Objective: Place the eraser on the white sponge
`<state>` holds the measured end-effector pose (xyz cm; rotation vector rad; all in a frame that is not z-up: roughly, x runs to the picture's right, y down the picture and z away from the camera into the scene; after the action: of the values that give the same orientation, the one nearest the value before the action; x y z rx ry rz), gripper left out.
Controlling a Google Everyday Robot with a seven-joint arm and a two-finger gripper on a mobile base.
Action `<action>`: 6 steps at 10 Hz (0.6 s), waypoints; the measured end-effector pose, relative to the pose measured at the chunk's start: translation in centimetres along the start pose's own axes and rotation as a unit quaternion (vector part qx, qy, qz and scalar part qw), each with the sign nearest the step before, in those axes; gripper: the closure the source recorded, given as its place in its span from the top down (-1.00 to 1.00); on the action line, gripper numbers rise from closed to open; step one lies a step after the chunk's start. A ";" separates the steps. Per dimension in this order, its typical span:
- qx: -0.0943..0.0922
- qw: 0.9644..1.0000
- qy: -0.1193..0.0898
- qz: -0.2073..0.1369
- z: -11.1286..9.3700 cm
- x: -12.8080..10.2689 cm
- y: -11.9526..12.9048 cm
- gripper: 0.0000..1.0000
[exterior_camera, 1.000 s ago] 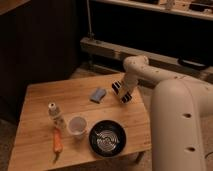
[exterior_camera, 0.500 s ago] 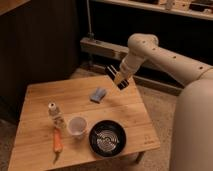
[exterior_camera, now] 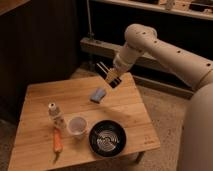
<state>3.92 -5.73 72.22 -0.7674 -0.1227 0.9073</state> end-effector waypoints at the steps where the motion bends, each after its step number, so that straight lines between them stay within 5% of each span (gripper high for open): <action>1: 0.000 1.000 0.000 0.001 -0.1 0.0 -0.1 -1.00; 6: -0.004 1.000 0.003 0.002 0.2 0.1 -0.2 -1.00</action>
<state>4.01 -5.64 72.53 -0.7775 -0.1202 0.9084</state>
